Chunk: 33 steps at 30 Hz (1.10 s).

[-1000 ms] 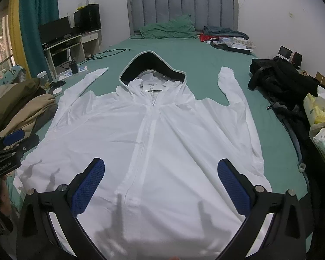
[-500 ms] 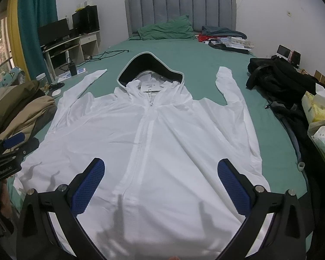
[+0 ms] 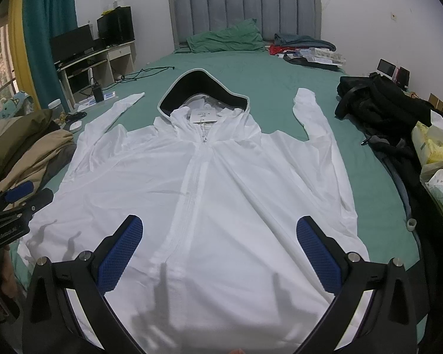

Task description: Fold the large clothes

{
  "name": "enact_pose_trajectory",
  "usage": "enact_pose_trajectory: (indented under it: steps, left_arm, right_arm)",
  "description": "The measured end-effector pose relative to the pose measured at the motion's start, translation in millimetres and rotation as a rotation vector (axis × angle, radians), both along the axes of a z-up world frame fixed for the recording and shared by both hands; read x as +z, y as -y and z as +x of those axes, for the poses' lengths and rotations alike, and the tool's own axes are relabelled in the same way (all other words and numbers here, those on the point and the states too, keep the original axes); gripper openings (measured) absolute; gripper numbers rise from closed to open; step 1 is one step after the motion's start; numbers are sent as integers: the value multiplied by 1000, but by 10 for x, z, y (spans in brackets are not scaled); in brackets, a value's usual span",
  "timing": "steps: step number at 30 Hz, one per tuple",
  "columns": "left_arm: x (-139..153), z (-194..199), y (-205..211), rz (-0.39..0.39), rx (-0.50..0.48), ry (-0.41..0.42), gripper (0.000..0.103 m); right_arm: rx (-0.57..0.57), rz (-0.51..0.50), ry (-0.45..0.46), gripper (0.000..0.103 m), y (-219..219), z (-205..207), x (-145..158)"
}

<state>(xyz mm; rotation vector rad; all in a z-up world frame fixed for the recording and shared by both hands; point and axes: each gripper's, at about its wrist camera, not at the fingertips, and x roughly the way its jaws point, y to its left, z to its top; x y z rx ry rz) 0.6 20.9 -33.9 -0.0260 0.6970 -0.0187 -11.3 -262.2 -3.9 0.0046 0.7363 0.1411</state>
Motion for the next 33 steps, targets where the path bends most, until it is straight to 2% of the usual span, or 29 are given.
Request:
enact_pose_trajectory:
  steps: [23, 26, 28, 33]
  left_arm:
    - [-12, 14, 17, -3, 5, -5, 80]
    - [-26, 22, 12, -13, 1, -8, 80]
    - [-45, 42, 7, -57, -36, -23, 80]
    - [-82, 90, 6, -47, -29, -37, 80]
  right_arm:
    - [1, -1, -3, 103, 18, 13, -27]
    - [1, -2, -5, 103, 30, 17, -43]
    - [-2, -3, -8, 103, 42, 25, -56]
    - [-12, -2, -20, 103, 65, 61, -91]
